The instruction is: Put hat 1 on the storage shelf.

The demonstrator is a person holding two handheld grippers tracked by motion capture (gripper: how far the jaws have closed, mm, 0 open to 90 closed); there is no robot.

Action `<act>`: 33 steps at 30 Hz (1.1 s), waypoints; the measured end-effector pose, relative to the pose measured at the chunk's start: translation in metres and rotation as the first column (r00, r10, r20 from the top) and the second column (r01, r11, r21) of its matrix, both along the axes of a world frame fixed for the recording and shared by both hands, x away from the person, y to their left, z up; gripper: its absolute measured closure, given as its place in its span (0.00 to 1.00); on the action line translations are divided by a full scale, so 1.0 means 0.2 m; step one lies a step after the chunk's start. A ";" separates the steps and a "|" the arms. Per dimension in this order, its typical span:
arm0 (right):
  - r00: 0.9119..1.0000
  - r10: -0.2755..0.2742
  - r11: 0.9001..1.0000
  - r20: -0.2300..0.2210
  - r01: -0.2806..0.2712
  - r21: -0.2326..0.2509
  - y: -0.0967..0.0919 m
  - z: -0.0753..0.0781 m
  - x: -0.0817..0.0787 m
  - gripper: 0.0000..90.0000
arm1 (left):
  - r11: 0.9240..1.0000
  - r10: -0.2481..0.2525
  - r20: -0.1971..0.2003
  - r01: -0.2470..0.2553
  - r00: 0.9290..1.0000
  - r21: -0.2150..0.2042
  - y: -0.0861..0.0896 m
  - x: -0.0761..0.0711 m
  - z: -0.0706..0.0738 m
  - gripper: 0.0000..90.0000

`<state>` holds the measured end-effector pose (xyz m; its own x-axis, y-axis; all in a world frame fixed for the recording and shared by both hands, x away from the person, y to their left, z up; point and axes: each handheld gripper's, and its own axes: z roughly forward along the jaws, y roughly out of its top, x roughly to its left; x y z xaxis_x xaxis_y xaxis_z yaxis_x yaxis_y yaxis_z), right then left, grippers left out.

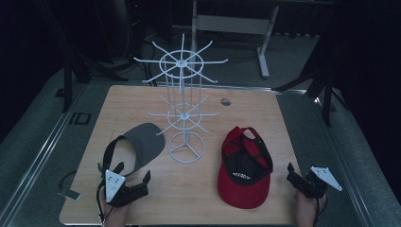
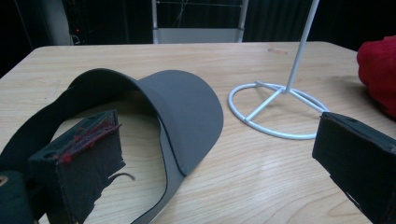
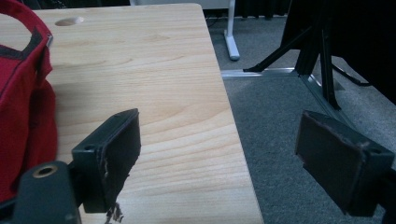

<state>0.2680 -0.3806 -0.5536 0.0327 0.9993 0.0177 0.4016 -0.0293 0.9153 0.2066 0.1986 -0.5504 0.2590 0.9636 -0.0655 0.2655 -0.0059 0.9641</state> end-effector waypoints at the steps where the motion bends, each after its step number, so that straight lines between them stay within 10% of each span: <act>1: 1.000 0.000 1.000 0.000 0.000 0.000 0.00 0.00 0.00 0.16 | 1.000 0.001 0.003 -0.001 1.000 -0.002 0.00 0.00 0.00 0.02; 8: 1.000 -0.010 1.000 -0.017 0.010 0.011 -0.01 0.01 0.00 0.14 | 1.000 -0.008 0.007 0.008 1.000 -0.024 0.00 0.00 0.00 0.02; 20: 0.990 0.125 0.992 -0.059 -0.123 0.027 0.04 0.22 0.03 0.14 | 0.996 -0.091 -0.017 0.091 0.996 -0.024 -0.02 0.01 -0.01 0.02; 33: 0.928 0.333 0.942 -0.166 -0.335 0.016 0.17 0.34 0.20 0.16 | 0.993 -0.116 -0.019 0.116 0.993 0.001 -0.03 0.00 0.00 0.02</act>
